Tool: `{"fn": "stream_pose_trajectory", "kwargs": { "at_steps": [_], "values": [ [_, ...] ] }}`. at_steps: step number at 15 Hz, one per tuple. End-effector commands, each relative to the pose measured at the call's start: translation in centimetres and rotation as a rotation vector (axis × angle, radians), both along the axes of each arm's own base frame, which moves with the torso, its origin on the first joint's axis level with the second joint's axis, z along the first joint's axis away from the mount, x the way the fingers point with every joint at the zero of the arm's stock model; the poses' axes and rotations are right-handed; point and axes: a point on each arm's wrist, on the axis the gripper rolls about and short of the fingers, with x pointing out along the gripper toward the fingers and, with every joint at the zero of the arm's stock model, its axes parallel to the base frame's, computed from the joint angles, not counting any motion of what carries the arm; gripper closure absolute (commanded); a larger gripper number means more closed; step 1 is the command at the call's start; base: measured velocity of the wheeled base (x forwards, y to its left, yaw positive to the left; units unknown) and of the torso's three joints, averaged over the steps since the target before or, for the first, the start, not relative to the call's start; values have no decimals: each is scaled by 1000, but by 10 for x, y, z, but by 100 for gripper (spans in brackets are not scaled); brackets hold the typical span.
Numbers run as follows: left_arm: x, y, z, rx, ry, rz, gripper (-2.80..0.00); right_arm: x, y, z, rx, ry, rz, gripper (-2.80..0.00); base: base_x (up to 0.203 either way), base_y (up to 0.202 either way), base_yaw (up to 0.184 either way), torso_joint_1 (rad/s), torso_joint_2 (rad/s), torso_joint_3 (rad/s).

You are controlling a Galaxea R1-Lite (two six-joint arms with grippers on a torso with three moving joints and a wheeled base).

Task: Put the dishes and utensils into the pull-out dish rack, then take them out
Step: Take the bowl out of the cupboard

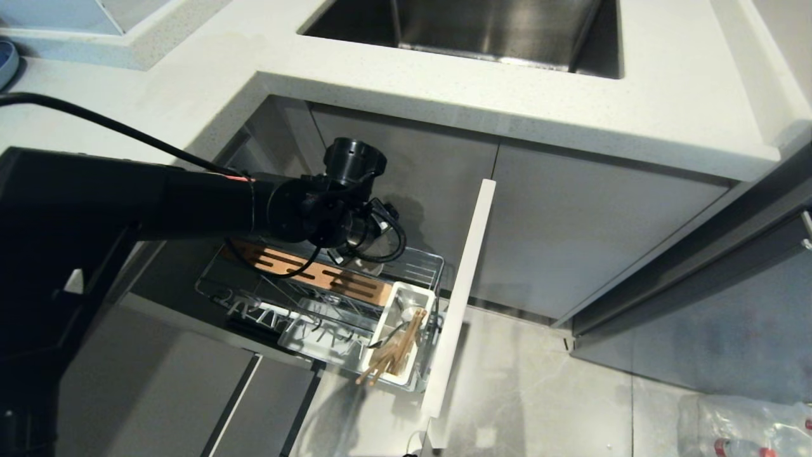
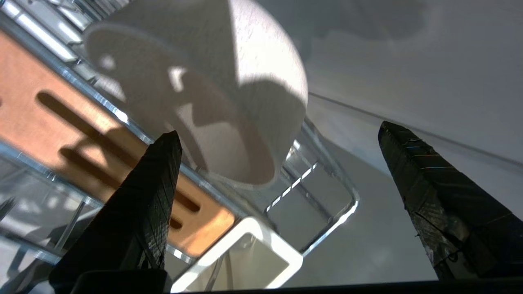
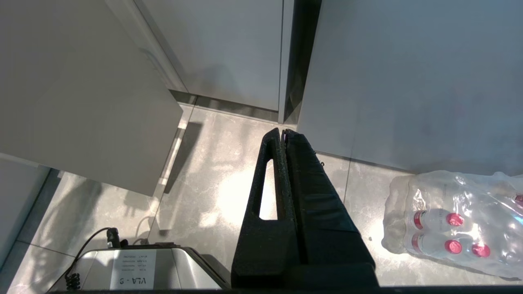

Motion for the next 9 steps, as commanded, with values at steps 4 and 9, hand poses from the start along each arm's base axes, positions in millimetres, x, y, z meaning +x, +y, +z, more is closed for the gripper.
{"fn": "stream_pose_trajectory", "kwargs": {
  "at_steps": [4,9],
  "values": [
    [16,0,-14,17,3,11,-280,0,0,0,0,3,0,0,0,0,0,0,0,0],
    [18,2,-12,17,-19,9,-280,0,0,0,0,3,0,0,0,0,0,0,0,0]
  ]
}}
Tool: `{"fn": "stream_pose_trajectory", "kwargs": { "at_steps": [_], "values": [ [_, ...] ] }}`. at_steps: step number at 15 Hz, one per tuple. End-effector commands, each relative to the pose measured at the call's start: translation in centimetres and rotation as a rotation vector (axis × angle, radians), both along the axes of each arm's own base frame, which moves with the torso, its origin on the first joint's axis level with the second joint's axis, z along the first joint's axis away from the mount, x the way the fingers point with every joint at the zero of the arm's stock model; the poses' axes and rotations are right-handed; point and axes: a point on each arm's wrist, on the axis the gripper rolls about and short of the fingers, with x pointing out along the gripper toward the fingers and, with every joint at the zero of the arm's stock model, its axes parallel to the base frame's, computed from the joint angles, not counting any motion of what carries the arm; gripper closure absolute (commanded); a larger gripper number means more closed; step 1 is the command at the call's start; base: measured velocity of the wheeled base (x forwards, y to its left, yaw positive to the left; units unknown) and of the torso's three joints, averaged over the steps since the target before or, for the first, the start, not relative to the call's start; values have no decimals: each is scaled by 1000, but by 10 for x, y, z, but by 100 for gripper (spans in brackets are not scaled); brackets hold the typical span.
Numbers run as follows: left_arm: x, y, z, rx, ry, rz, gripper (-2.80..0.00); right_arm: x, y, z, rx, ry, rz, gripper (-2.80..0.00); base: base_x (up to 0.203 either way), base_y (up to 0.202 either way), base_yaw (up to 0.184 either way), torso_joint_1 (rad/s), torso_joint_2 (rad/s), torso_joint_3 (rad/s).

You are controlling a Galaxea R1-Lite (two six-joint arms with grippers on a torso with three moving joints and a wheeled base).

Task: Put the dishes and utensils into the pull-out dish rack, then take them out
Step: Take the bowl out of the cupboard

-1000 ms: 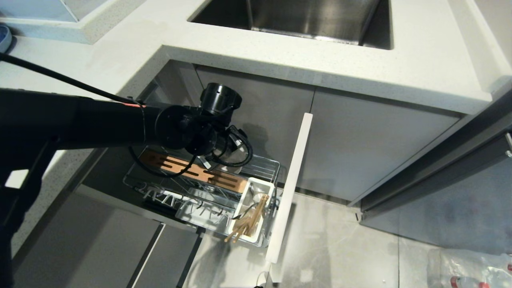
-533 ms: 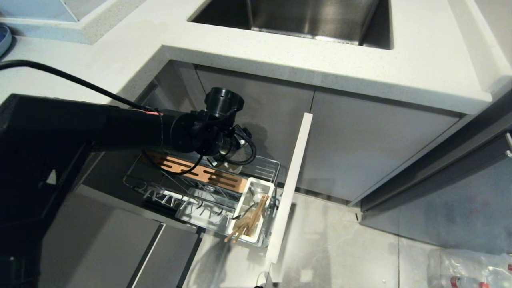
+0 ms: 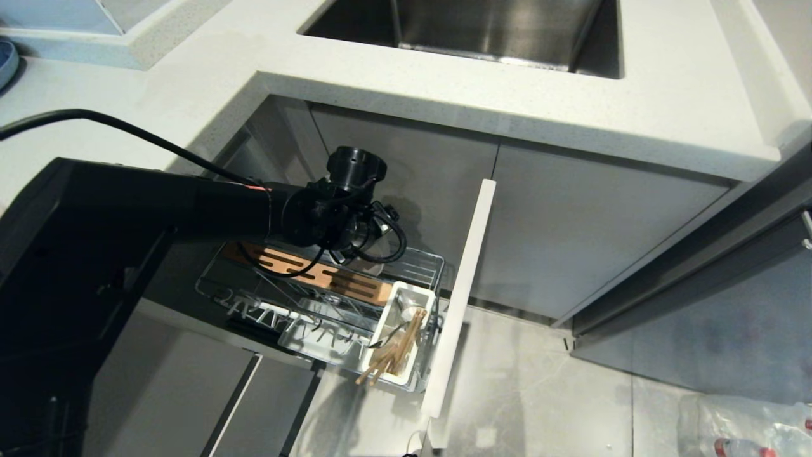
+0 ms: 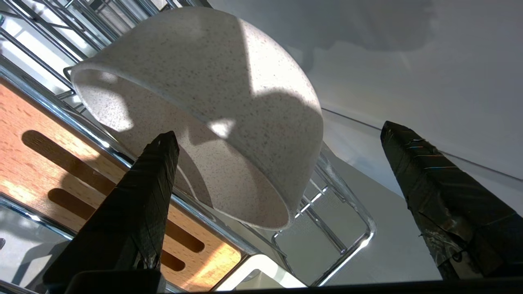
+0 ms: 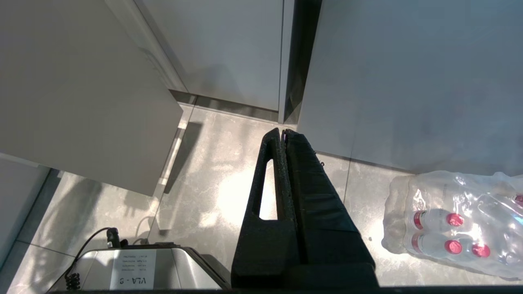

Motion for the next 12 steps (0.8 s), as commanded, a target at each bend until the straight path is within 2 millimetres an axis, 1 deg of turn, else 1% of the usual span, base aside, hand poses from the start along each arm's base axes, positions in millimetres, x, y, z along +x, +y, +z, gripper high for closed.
{"fn": "stream_pose_trajectory", "kwargs": {
  "at_steps": [1,3,4,5,9,12],
  "values": [
    [0,0,1,-3,-1,6,-280,0,0,0,0,2,0,0,0,0,0,0,0,0],
    [-1,1,1,5,-2,1,-280,0,0,0,0,2,0,0,0,0,0,0,0,0],
    [-1,1,1,5,0,1,-210,0,0,0,0,2,0,0,0,0,0,0,0,0],
    [-1,0,1,6,1,0,0,0,0,0,0,2,0,0,0,0,0,0,0,0],
    [-4,1,5,2,-4,-3,0,0,0,0,0,2,0,0,0,0,0,0,0,0],
    [-8,2,8,-28,7,-49,0,0,0,0,0,2,0,0,0,0,0,0,0,0]
  ]
}}
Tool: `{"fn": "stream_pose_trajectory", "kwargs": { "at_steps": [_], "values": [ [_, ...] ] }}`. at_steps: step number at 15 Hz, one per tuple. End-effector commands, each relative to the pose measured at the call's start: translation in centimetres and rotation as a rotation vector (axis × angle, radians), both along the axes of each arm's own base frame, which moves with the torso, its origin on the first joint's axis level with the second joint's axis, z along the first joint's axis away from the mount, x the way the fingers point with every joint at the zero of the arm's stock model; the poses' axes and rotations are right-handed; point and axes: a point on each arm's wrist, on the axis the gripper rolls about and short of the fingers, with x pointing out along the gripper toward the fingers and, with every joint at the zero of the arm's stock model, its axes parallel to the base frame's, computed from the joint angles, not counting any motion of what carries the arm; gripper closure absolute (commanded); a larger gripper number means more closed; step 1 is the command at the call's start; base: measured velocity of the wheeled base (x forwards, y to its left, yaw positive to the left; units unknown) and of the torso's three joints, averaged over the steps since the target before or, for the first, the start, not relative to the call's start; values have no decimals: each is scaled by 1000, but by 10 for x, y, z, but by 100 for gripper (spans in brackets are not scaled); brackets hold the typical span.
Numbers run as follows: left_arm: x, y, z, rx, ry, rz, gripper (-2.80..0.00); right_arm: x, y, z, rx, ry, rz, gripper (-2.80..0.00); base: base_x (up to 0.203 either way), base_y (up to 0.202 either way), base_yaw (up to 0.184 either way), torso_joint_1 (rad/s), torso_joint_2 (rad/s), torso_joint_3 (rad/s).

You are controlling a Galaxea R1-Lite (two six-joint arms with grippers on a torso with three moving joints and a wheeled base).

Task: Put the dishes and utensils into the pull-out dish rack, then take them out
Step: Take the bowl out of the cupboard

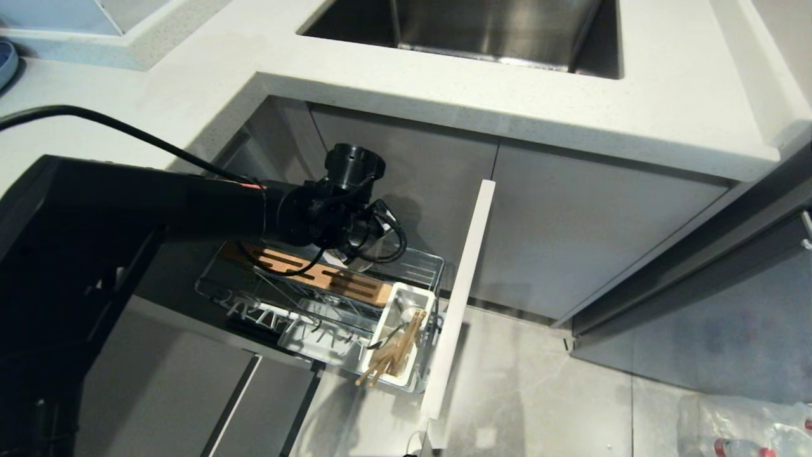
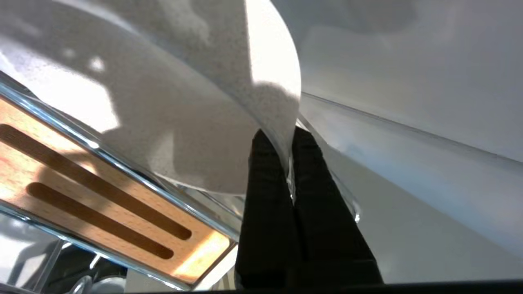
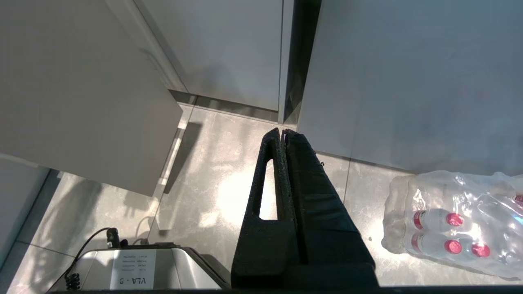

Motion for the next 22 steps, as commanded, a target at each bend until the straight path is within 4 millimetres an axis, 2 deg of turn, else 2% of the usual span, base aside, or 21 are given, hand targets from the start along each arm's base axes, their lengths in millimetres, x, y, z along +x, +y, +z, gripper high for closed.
{"fn": "stream_pose_trajectory", "kwargs": {
  "at_steps": [1,4,7,14,16,18,20,22],
  "values": [
    [-3,2,4,-6,-2,6,0,0,0,0,1,2,0,0,0,0,0,0,0,0],
    [-8,3,11,-13,-14,2,0,0,0,0,1,2,0,0,0,0,0,0,0,0],
    [-18,5,27,-29,-41,-5,0,0,0,0,1,2,0,0,0,0,0,0,0,0],
    [-71,13,83,-90,-149,-53,0,0,0,0,1,2,0,0,0,0,0,0,0,0],
    [-99,14,105,-113,-199,-75,0,0,0,0,1,2,0,0,0,0,0,0,0,0],
    [-138,21,131,-119,-260,-92,0,0,0,0,1,2,0,0,0,0,0,0,0,0],
    [-185,42,163,-119,-361,-103,0,0,0,0,1,2,0,0,0,0,0,0,0,0],
    [-223,71,190,-73,-477,-96,0,0,0,0,1,2,0,0,0,0,0,0,0,0]
  ]
}}
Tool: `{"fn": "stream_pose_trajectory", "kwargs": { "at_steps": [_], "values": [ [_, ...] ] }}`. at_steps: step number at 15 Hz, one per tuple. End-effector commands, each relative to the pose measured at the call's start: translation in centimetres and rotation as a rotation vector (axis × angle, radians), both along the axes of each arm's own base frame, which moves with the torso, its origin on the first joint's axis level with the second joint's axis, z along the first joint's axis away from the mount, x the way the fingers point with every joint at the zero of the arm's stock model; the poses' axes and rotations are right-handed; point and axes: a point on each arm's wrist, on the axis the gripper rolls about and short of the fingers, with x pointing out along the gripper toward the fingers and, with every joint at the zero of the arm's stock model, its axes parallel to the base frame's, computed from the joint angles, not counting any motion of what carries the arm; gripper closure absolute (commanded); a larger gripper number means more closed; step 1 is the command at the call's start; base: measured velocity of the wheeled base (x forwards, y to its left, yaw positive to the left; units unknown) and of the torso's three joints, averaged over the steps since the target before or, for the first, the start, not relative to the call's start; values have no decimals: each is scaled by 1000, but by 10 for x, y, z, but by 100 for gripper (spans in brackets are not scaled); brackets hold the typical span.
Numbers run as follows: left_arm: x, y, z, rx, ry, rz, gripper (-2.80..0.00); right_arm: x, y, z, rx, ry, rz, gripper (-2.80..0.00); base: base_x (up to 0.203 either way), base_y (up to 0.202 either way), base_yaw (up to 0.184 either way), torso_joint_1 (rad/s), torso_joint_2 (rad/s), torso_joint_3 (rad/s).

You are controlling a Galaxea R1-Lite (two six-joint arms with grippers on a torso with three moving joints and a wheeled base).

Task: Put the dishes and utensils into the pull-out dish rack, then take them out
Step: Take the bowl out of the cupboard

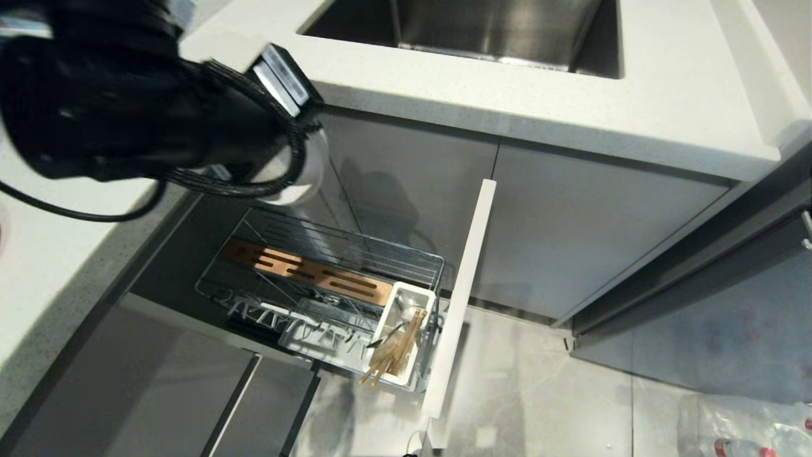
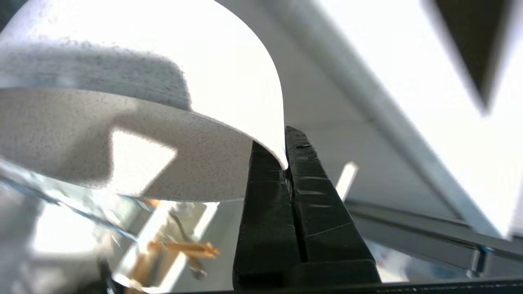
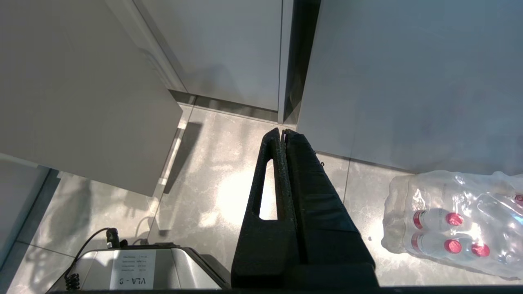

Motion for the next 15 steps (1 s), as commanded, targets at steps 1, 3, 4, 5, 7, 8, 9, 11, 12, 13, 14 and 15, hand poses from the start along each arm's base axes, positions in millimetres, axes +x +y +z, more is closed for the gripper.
{"fn": "stream_pose_trajectory", "kwargs": {
  "at_steps": [1,3,4,5,7,8,9,11,12,13,14,15],
  "values": [
    [-46,39,33,-7,-135,19,0,0,0,0,0,2,0,0,0,0,0,0,0,0],
    [-69,69,47,120,-217,152,0,0,0,0,0,2,0,0,0,0,0,0,0,0],
    [-71,81,49,164,-225,231,0,0,0,0,0,2,0,0,0,0,0,0,0,0],
    [-72,94,50,197,-231,301,0,0,0,0,0,2,0,0,0,0,0,0,0,0],
    [-76,123,52,270,-214,473,0,0,0,0,0,2,0,0,0,0,0,0,0,0],
    [-79,137,53,303,-196,549,0,0,0,0,0,2,0,0,0,0,0,0,0,0],
    [-84,151,53,337,-168,619,0,0,0,0,0,2,0,0,0,0,0,0,0,0],
    [-98,173,55,393,-81,709,0,0,0,0,0,2,0,0,0,0,0,0,0,0],
    [-106,180,55,408,-34,729,0,0,0,0,0,2,0,0,0,0,0,0,0,0],
    [-114,185,58,424,21,747,0,0,0,0,0,2,0,0,0,0,0,0,0,0],
    [-119,190,59,441,85,765,0,0,0,0,0,2,0,0,0,0,0,0,0,0],
    [-119,195,60,457,157,777,0,0,0,0,0,2,0,0,0,0,0,0,0,0]
  ]
}}
